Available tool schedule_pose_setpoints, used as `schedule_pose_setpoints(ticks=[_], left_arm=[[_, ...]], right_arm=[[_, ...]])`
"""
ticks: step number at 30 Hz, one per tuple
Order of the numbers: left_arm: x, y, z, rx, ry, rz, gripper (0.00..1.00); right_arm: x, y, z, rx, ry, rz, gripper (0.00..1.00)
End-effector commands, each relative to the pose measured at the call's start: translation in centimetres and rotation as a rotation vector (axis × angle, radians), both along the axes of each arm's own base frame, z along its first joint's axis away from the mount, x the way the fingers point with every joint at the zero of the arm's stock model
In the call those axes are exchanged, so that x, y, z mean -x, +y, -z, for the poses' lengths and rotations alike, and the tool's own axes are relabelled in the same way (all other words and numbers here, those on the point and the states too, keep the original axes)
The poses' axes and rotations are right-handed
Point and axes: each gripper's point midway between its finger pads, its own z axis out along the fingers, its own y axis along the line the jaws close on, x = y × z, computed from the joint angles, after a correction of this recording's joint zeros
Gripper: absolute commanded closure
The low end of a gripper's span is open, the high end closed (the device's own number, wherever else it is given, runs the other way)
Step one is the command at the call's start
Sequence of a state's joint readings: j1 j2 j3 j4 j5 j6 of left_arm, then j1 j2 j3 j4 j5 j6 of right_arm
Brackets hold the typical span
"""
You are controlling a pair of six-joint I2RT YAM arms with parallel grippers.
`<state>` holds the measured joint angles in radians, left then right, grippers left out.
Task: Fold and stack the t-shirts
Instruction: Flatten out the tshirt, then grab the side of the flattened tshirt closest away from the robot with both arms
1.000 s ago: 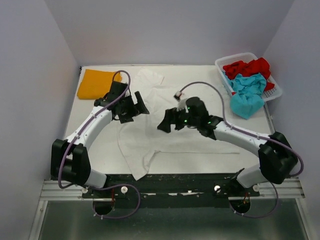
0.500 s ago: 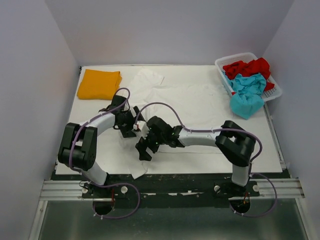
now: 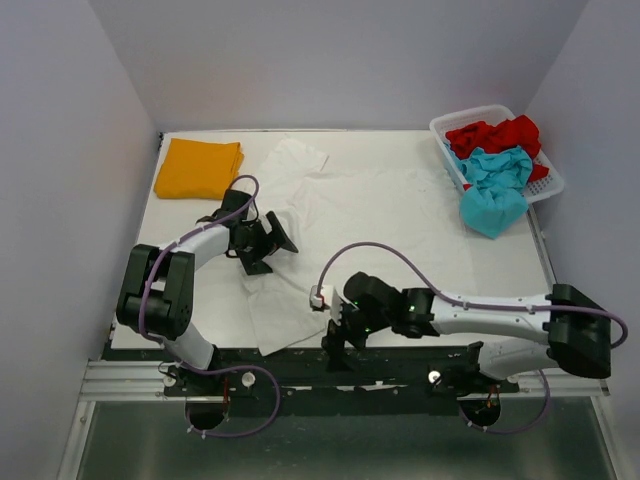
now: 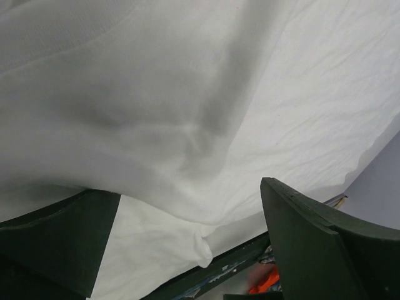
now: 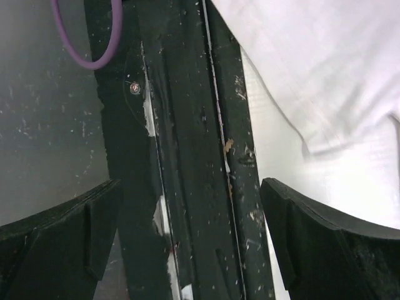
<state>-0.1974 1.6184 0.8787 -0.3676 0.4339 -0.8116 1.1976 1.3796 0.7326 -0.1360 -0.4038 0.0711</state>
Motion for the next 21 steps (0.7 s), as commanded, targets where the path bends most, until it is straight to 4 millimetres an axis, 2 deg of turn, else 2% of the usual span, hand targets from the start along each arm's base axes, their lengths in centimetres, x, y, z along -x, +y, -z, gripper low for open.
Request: schedule_pose_setpoints(ticks=[1,3,6,8,10,12,15,18,21], left_arm=[[0.4,1.9,1.5,-0.108,0.011,-0.002,0.01],[0.4,1.9,0.4,-0.114,-0.023,0.002,0.01],[1.2,2.3,-2.2,-0.173,-0.094,0.005,0.02],[2.5,2.5,-3.8,-0.243,-0.133,0.005,0.02],[4.4,2.8,-4.7,-0.303,-0.159,-0.006,0.01],[7.0,2.9,-4.7,-0.335,-0.155,-0.002,0.01],[11.3,3.2,-3.6,-0.36,-0.117,-0.001,0.02],[15.5,2.6,-2.1,-0.37,-0.065,0.058,0.02],[19.6,3.1,-0.8,-0.441,0.016,0.114,0.02]], right_arm=[[-1.1,-1.5,-2.2,-0.044,-0.029,0.156,0.0],[-3.7,-1.3,-4.1,-0.108,-0.1,0.307,0.0],[-10.2,-2.8,-5.8,-0.116,-0.196,0.721,0.0],[-13.2,-4.7,-6.0,-0.081,-0.138,0.911,0.0],[-16.1,-6.8,-5.6,-0.078,0.029,1.075,0.0],[-19.0,-10.6,-4.6,-0.052,0.089,1.288,0.0],[-21.1,-15.7,-4.2,0.0,0.025,1.526,0.0],[-22.1,-19.3,-3.6,0.014,0.041,1.655,0.0],[-22.5,-22.5,-2.6,0.022,0.083,1.756,0.0]])
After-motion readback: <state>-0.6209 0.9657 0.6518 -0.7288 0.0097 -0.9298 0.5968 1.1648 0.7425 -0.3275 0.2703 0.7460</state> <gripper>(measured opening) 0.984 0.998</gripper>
